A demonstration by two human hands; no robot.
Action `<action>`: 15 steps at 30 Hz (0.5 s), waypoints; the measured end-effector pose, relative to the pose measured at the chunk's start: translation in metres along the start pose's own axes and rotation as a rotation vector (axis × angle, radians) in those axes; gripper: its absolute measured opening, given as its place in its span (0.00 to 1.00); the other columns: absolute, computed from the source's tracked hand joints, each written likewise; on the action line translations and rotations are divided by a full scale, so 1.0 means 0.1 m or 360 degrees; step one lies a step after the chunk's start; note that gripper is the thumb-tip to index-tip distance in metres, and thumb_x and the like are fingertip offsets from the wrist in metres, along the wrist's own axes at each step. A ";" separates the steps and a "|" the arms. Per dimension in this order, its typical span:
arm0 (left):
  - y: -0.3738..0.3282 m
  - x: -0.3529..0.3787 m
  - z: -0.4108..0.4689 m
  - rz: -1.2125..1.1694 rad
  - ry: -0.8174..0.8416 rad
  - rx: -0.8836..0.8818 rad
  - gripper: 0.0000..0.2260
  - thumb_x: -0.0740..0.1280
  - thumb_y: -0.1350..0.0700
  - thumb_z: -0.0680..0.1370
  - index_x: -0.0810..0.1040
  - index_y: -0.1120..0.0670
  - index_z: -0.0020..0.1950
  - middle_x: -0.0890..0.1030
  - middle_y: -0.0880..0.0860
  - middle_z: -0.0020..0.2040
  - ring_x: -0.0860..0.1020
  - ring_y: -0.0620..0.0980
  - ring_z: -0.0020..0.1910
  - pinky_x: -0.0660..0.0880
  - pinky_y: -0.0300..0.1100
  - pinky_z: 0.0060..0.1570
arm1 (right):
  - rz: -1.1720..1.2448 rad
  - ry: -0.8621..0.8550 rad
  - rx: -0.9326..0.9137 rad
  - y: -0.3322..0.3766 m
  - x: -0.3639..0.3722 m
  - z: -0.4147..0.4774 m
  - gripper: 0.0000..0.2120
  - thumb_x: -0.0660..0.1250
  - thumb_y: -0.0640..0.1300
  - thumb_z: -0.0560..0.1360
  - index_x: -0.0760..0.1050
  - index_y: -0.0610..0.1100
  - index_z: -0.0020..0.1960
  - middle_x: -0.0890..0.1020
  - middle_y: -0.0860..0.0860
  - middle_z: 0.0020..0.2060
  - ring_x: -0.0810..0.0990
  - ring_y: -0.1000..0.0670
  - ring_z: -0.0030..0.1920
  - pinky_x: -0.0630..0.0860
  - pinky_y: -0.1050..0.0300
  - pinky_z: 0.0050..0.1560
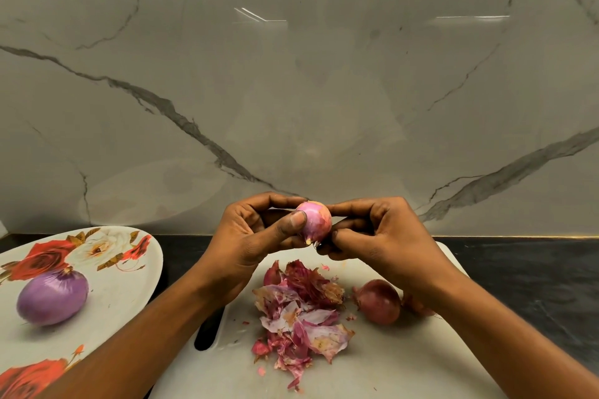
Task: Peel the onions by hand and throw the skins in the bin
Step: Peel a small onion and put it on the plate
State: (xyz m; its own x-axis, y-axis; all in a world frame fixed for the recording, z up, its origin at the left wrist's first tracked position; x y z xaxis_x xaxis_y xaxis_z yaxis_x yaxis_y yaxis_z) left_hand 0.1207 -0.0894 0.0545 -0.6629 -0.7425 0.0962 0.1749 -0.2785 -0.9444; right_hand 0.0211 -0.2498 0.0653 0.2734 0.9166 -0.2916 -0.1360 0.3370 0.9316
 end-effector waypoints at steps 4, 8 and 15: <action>0.01 -0.02 0.00 0.0035 0.0001 0.0011 0.16 0.73 0.58 0.72 0.81 0.59 0.59 0.88 0.55 0.55 0.87 0.55 0.54 0.84 0.41 0.47 | 0.0065 0.0046 0.0005 0.02 0.01 0.00 0.16 0.75 0.38 0.77 0.82 0.45 0.64 0.90 0.46 0.44 0.90 0.47 0.48 0.86 0.51 0.53; 0.03 -0.02 0.00 0.0095 0.0027 0.0018 0.16 0.74 0.58 0.71 0.81 0.59 0.59 0.88 0.56 0.54 0.87 0.56 0.54 0.84 0.43 0.48 | -0.0043 0.0025 -0.0012 0.00 0.01 -0.01 0.19 0.79 0.42 0.74 0.82 0.46 0.64 0.90 0.48 0.43 0.90 0.48 0.46 0.86 0.52 0.51; 0.02 -0.02 0.00 0.0054 0.0020 0.0022 0.20 0.76 0.53 0.69 0.82 0.59 0.58 0.88 0.56 0.55 0.87 0.56 0.55 0.84 0.43 0.48 | -0.0110 0.0004 -0.0064 0.02 0.01 -0.02 0.18 0.76 0.36 0.75 0.83 0.51 0.62 0.90 0.50 0.41 0.89 0.50 0.44 0.86 0.56 0.49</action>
State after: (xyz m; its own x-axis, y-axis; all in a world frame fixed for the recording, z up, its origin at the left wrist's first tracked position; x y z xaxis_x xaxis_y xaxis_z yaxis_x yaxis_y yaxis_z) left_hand 0.1226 -0.0884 0.0528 -0.6656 -0.7438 0.0600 0.2073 -0.2615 -0.9427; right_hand 0.0191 -0.2480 0.0667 0.2812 0.8913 -0.3557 -0.1547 0.4079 0.8998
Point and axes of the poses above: each hand's wrist, its own z-axis towards the middle knuckle, its own x-axis out of the palm, y = z × x, the point moved 6 cm from there along z, towards the middle knuckle
